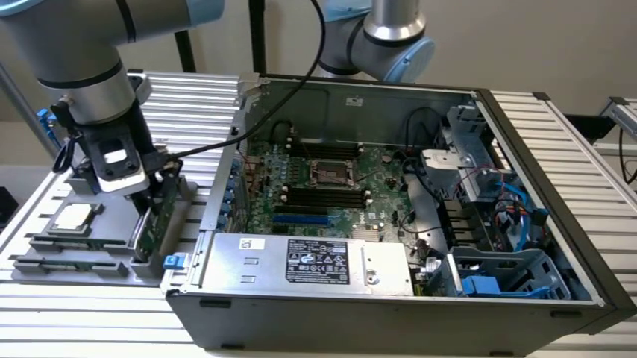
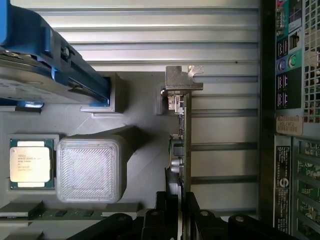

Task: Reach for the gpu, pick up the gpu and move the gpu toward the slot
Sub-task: 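Pick up the gpu and move the gpu toward the slot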

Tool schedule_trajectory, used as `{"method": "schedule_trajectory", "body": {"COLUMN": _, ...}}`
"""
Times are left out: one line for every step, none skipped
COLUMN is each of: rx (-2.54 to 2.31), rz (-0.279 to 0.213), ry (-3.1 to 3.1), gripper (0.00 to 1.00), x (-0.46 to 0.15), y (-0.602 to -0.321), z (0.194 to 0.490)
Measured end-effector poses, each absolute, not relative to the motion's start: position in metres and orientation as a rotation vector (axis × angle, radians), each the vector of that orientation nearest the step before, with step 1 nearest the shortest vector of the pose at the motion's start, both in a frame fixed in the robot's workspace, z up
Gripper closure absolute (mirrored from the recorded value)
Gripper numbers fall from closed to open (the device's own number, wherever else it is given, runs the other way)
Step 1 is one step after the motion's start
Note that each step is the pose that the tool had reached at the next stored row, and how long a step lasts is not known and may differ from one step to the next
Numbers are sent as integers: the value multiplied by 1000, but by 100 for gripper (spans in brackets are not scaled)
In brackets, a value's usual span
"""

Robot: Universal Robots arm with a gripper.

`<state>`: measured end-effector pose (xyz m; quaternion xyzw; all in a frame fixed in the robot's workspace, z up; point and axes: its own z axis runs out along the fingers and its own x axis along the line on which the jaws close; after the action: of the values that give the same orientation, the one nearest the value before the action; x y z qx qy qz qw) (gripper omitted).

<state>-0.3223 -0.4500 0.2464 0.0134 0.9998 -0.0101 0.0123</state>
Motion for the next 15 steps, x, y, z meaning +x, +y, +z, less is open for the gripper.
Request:
{"method": "schedule_trajectory", "body": {"rx": 42, "rz": -32, "ry": 3120, "gripper": 74, "x": -322, "y": -450, "z": 247}}
{"method": "schedule_trajectory", "body": {"rx": 42, "rz": -32, "ry": 3124, "gripper": 74, "x": -321, "y": -450, "z": 248}}
{"method": "schedule_trajectory", "body": {"rx": 42, "rz": -32, "ry": 3127, "gripper": 74, "x": -320, "y": -450, "z": 249}}
{"method": "schedule_trajectory", "body": {"rx": 42, "rz": -32, "ry": 3131, "gripper": 74, "x": -320, "y": -450, "z": 250}}
{"method": "schedule_trajectory", "body": {"rx": 42, "rz": -32, "ry": 3134, "gripper": 74, "x": -319, "y": -450, "z": 251}}
{"method": "schedule_trajectory", "body": {"rx": 42, "rz": -32, "ry": 3138, "gripper": 74, "x": -318, "y": -450, "z": 252}}
{"method": "schedule_trajectory", "body": {"rx": 42, "rz": -32, "ry": 3142, "gripper": 74, "x": -318, "y": -450, "z": 253}}
{"method": "schedule_trajectory", "body": {"rx": 42, "rz": -32, "ry": 3146, "gripper": 74, "x": -317, "y": -450, "z": 254}}
{"method": "schedule_trajectory", "body": {"rx": 42, "rz": -33, "ry": 3150, "gripper": 74, "x": -316, "y": -450, "z": 255}}
{"method": "schedule_trajectory", "body": {"rx": 42, "rz": -33, "ry": 3154, "gripper": 74, "x": -316, "y": -450, "z": 256}}
{"method": "schedule_trajectory", "body": {"rx": 42, "rz": -33, "ry": 3158, "gripper": 74, "x": -315, "y": -450, "z": 258}}
{"method": "schedule_trajectory", "body": {"rx": 42, "rz": -33, "ry": 3163, "gripper": 74, "x": -314, "y": -450, "z": 260}}
{"method": "schedule_trajectory", "body": {"rx": 42, "rz": -33, "ry": 3166, "gripper": 74, "x": -314, "y": -450, "z": 261}}
{"method": "schedule_trajectory", "body": {"rx": 42, "rz": -33, "ry": 3171, "gripper": 74, "x": -313, "y": -450, "z": 263}}
{"method": "schedule_trajectory", "body": {"rx": 42, "rz": -33, "ry": 3175, "gripper": 74, "x": -313, "y": -450, "z": 265}}
